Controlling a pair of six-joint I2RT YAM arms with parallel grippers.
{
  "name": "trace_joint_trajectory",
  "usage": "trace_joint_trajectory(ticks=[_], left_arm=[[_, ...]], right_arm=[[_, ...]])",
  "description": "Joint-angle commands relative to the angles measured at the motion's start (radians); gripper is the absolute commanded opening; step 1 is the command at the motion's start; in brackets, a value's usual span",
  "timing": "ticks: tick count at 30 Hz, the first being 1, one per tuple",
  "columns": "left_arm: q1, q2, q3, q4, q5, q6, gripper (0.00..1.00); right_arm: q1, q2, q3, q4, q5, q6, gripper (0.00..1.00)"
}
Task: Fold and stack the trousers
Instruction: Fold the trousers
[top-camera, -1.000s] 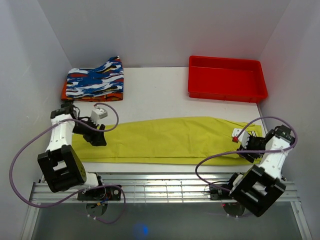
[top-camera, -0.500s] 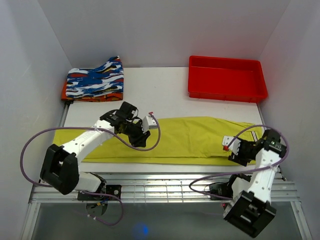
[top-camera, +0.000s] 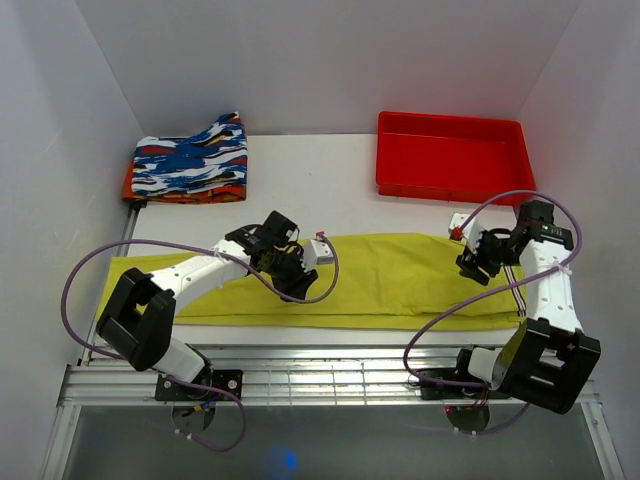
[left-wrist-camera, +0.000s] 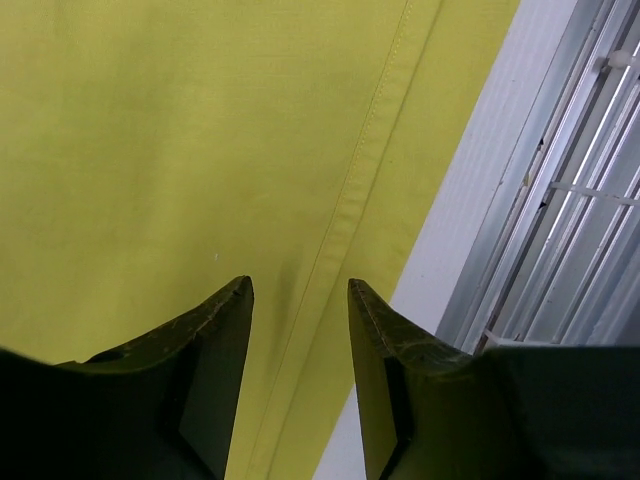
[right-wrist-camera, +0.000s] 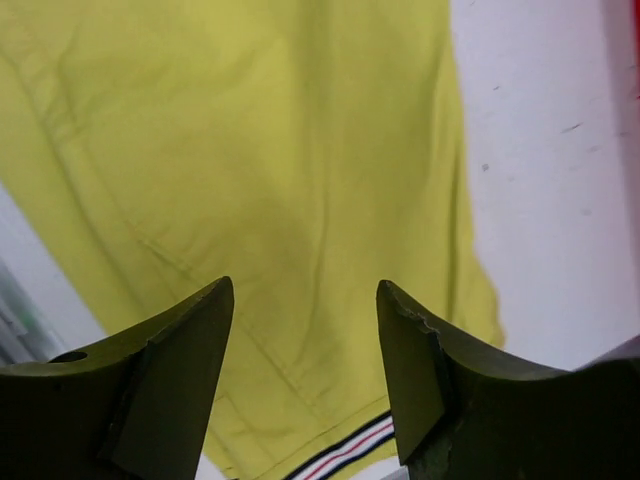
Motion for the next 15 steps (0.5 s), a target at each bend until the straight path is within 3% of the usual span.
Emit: trace_joint_trajectory(ticks=[1,9,15], left_arm=[[0.009,-0.025,0.019,0.019,0.032,-0.073,0.54],[0.116,0.02,0.03,0.044,0.182,-0.174,0.56],[0.17,0.043,0.028,0.06,0.208,-0.213,0.58]], right_arm=[[0.114,-0.03,0.02,-0.009,0.024,0.141,0.66],[0.254,-0.235,-0.282,0.074,0.192,0.045,0.68],[0.302,-0.234,-0.371,0.209,0.247,0.081,0.7]])
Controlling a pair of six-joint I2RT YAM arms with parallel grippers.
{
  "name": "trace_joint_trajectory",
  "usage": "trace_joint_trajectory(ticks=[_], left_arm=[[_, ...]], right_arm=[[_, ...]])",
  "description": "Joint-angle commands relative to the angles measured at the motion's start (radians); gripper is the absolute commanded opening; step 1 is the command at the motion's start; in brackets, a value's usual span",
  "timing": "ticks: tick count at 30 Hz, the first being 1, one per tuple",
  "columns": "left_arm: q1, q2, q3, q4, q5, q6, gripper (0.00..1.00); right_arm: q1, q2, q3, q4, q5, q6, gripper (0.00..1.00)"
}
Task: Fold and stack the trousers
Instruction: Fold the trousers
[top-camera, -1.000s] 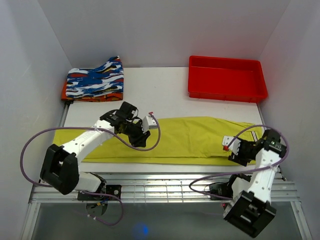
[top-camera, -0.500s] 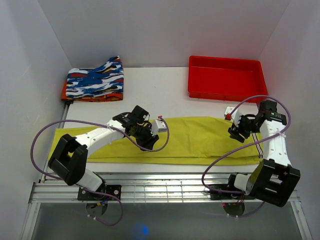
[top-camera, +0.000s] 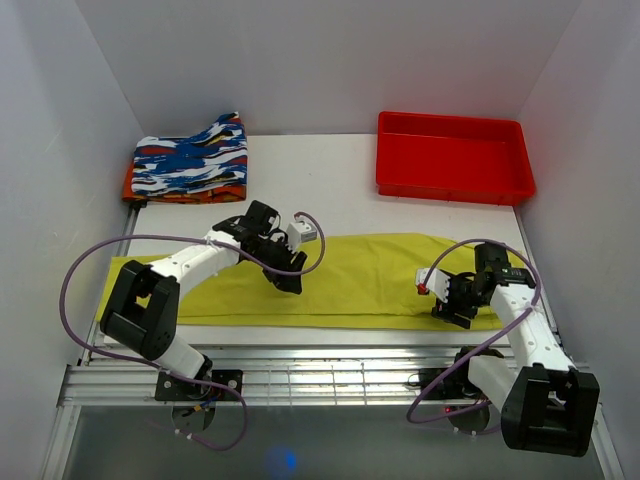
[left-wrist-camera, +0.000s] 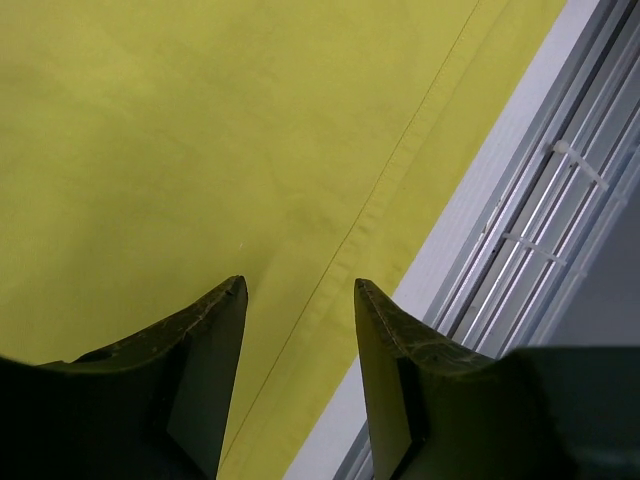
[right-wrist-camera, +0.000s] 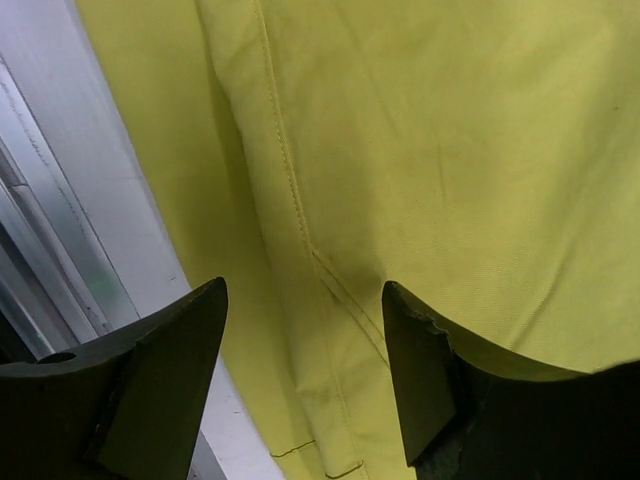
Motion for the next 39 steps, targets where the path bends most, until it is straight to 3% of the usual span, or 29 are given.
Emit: trace_joint_trajectory(ticks=[1,5,8,14,15,18,22,25,33,37,39], left_arm=[[0.024,-0.001,0.023,0.026,0.068,-0.043,0.58],[0.038,-0.008,0.013,0.024,0.059,-0.044,0.59],[0.04,-0.011,-0.003,0.023,0.038,-0.03,0.59],[0.038,-0.03,-0.047,0.015,-0.037,0.052,0.58],[0.04,-0.033,-0.052,0.009,-0.057,0.065,0.58],[0.04,-0.056,-0.058,-0.01,-0.065,0.092,0.58],[0.04,-0.114,-0.052,-0.062,-0.054,0.143,0.57],[0.038,-0.16,-0.058,-0.115,-0.065,0.223,0.55],[0.035,-0.2,-0.119,-0.201,-0.084,0.396,0.47],[0.012,-0.212,-0.174,-0.166,-0.131,0.422,0.44],[0.004,-0.228,-0.208,-0.129,-0.179,0.45,0.38]], right_arm=[[0.032,0.01,-0.033,0.143,0.048,0.042,0.69],[0.055,0.033,-0.039,0.159,0.053,0.062,0.68],[0.059,0.01,-0.063,0.183,0.068,0.049,0.62],[0.059,-0.046,-0.042,0.134,0.071,0.032,0.33],[0.059,-0.065,-0.016,0.09,0.065,0.023,0.2],[0.059,-0.088,0.048,0.016,0.041,0.018,0.08],[0.059,-0.086,0.119,-0.115,0.021,-0.026,0.08],[0.059,-0.074,0.083,-0.163,0.048,-0.082,0.08],[0.059,-0.091,-0.106,-0.122,0.157,-0.178,0.08],[0.061,-0.039,-0.087,-0.101,0.137,-0.134,0.08],[0.059,-0.004,-0.057,-0.096,0.125,-0.1,0.08]])
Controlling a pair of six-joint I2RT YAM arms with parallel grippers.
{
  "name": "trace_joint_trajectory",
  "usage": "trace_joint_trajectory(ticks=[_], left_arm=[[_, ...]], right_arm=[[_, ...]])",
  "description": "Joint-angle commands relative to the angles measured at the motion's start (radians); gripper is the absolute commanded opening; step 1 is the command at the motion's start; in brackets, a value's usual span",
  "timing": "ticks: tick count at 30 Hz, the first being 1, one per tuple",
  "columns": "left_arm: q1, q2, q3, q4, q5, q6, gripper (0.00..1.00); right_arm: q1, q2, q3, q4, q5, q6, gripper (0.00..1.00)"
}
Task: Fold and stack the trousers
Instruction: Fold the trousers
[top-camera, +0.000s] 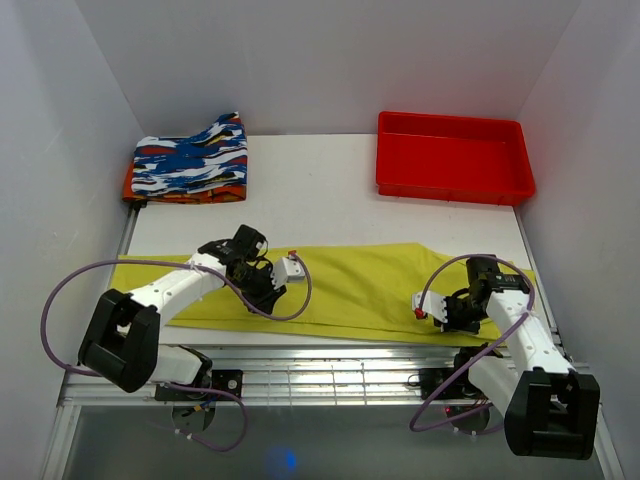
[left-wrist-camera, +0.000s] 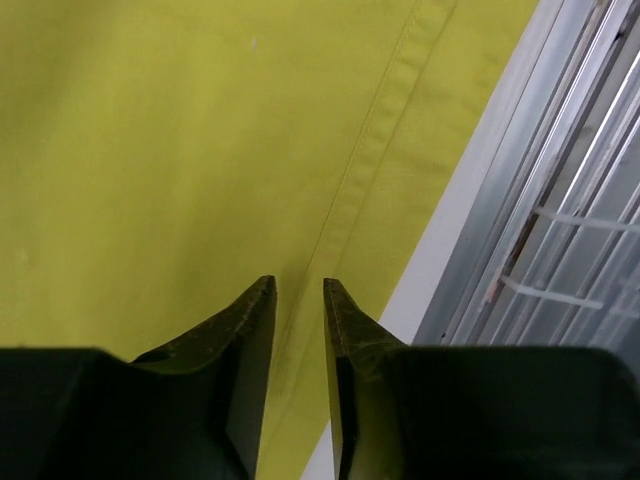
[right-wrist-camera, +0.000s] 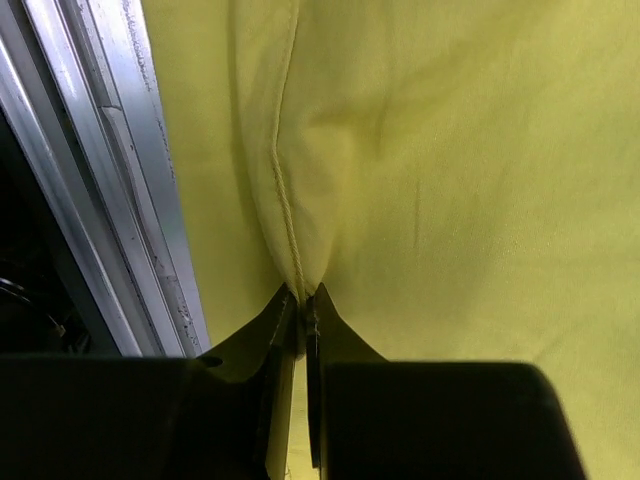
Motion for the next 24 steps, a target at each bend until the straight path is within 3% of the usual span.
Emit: trace_joint_trajectory(ticks=[1,7,20,23,24], left_arm=[[-0.019,-0.054,-0.056,0.034,-0.067,0.087,0.36],[-0.021,-0.108,-0.132,0.04,-0.151,0.209,0.28],[-0.019,-0.06,-0.2,0.126,-0.24,0.235,0.18],[-0.021,-0.033,-0.182,0.147,-0.234,0.218,0.1],[-0.019,-0.011,-0.168,0.146,-0.223,0.21,0.03]], right_arm=[[0.005,0.046,0.053,-0.015,-0.002,0.037,0.08],[0.005,0.083,0.079,0.017,0.009,0.059,0.08],[0.005,0.26,0.092,0.192,0.042,0.123,0.08],[0.005,0.312,0.112,0.247,0.047,0.142,0.08],[0.005,0.325,0.141,0.256,0.047,0.151,0.08]])
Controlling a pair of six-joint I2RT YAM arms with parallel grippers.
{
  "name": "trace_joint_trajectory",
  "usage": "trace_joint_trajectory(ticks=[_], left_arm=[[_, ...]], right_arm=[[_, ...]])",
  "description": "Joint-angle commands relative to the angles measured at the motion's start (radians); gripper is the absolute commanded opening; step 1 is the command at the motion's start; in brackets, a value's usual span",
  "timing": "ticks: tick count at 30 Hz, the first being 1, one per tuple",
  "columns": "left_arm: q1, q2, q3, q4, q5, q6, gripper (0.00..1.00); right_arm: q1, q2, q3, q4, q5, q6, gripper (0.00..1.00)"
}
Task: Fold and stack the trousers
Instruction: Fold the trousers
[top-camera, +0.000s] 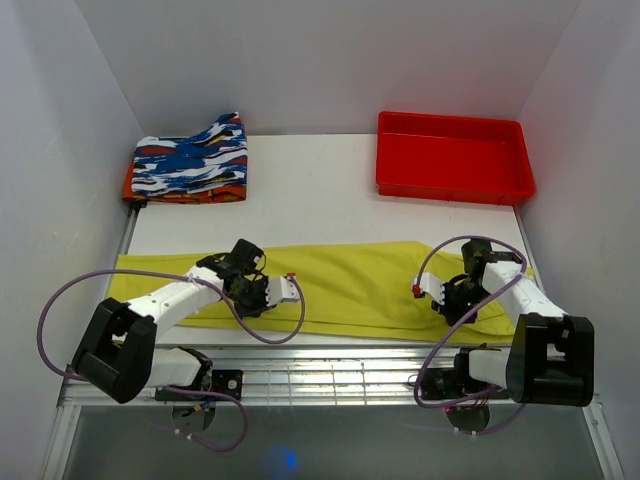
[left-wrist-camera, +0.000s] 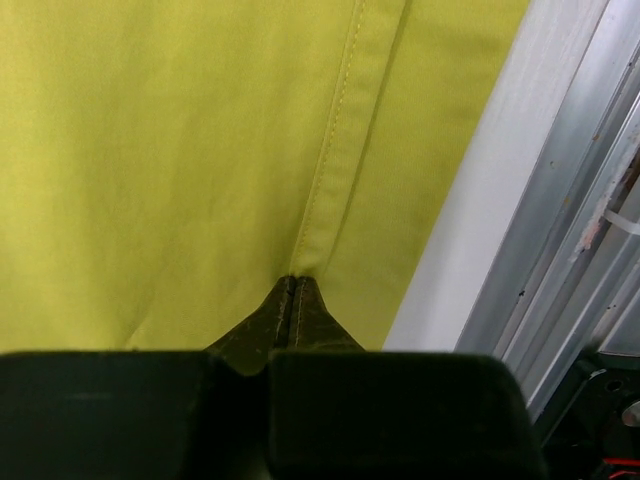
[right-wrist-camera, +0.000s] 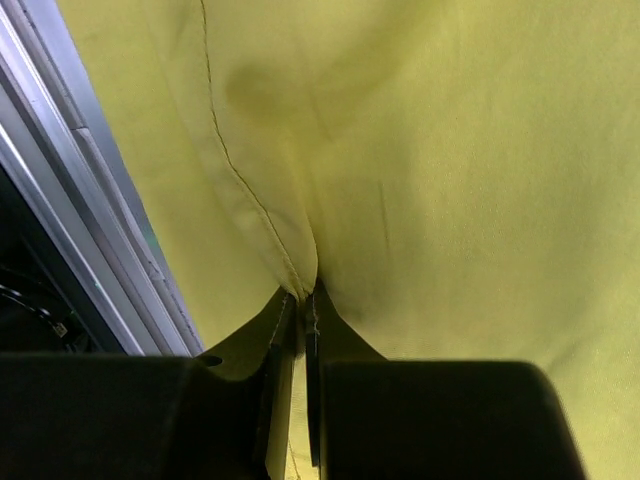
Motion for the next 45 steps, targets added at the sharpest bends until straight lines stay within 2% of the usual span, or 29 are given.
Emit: trace_joint_trajectory(ticks=[1,9,19,23,27,33,38,42,43,45], left_arm=[[0.002,0.071,0.009,0.068,-0.038,0.003,0.0],[0.008,0.004,0.092,-0.015,0.037,0.003,0.0],[0.031,-0.085,0.114,-0.081,0.053,-0.003,0.0],[0.043,-0.103,0.143,-0.127,0.106,0.001,0.0],[0.045,-0.136,0.169,-0.21,0.14,0.034,0.0],[0.054,-0.174,0.133,-0.32,0.209,0.089,0.0],[0.054,-0.049,0.034,-0.242,0.179,0.081,0.0],[0.057,0.083,0.028,-0.188,0.179,0.077,0.0],[0.057,0.111,0.037,-0.179,0.176,0.078,0.0],[0.058,0.176,0.046,-0.176,0.15,0.075,0.0]], right_arm=[[0.005,0.075,0.05,0.202,0.034,0.011,0.08],[0.005,0.054,0.175,0.116,0.018,0.001,0.08],[0.004,-0.015,0.169,0.065,0.031,-0.035,0.08],[0.004,-0.024,0.205,0.041,0.03,-0.044,0.08],[0.002,-0.068,0.226,-0.057,0.022,-0.091,0.08],[0.002,-0.176,0.125,-0.096,0.053,-0.172,0.08],[0.004,-0.161,-0.089,0.071,0.09,-0.178,0.08],[0.004,-0.066,-0.124,0.166,0.107,-0.137,0.08],[0.004,-0.032,-0.116,0.178,0.107,-0.126,0.1],[0.004,-0.004,-0.073,0.192,0.099,-0.091,0.21]])
